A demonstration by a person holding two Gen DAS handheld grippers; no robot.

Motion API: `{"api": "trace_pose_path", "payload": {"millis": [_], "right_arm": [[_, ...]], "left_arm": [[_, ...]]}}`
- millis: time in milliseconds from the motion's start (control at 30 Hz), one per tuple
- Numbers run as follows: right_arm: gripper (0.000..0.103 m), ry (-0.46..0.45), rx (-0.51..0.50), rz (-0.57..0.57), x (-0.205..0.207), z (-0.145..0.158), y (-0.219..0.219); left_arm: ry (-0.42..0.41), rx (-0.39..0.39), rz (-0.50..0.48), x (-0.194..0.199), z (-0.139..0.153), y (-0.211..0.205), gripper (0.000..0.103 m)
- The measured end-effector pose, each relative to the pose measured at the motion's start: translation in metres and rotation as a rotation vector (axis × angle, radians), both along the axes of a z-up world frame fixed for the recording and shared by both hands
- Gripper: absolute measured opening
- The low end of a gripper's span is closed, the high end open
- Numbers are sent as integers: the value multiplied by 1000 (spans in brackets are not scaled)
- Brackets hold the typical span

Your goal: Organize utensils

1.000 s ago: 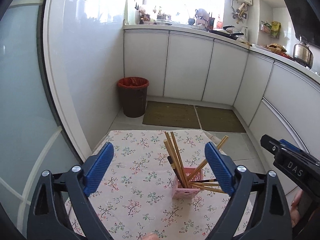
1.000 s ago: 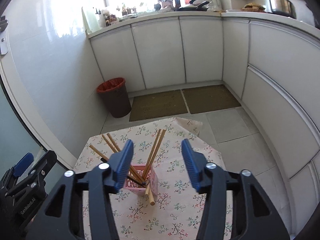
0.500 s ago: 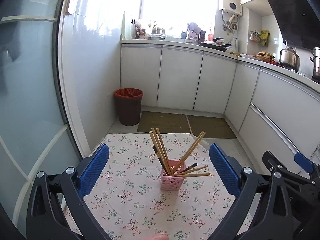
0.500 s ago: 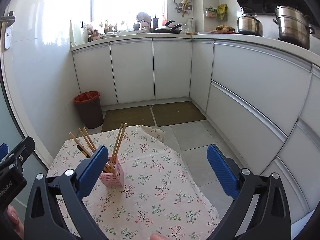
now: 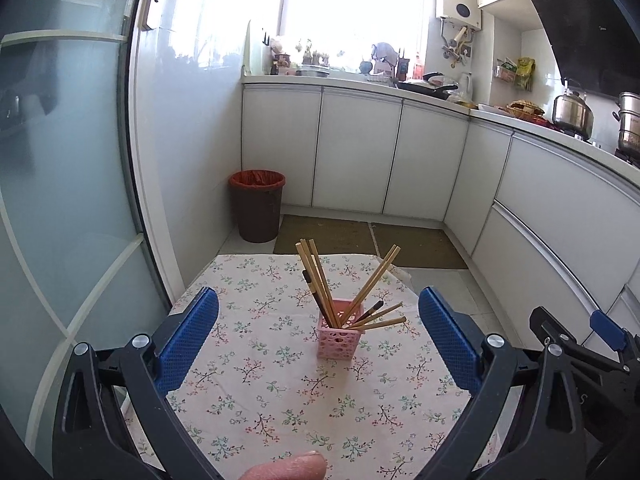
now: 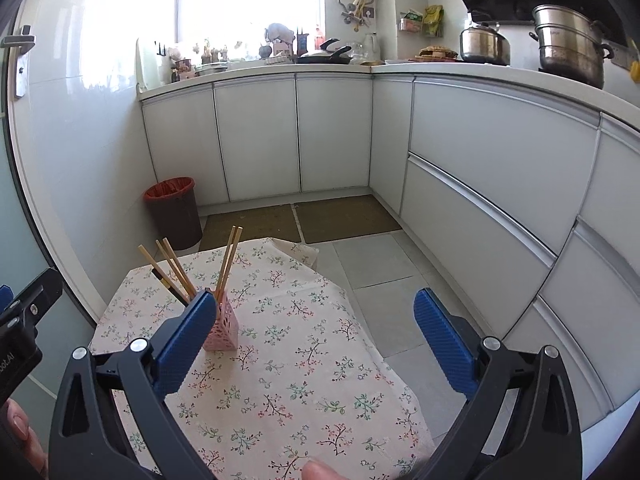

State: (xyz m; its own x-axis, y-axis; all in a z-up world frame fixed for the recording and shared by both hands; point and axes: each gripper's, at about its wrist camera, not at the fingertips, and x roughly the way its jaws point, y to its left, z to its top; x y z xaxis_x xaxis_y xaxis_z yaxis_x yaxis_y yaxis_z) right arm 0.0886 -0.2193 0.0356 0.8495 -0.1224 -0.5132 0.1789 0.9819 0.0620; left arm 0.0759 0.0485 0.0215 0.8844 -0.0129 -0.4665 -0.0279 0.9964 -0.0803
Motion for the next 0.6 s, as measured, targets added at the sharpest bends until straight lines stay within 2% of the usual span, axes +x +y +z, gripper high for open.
{"api": "trace_pose_path", "payload": {"millis": [600], "right_arm": [[96, 4, 15, 12, -5, 0, -2]], "left_arm": [[25, 64, 14, 0, -6, -8, 96]]}}
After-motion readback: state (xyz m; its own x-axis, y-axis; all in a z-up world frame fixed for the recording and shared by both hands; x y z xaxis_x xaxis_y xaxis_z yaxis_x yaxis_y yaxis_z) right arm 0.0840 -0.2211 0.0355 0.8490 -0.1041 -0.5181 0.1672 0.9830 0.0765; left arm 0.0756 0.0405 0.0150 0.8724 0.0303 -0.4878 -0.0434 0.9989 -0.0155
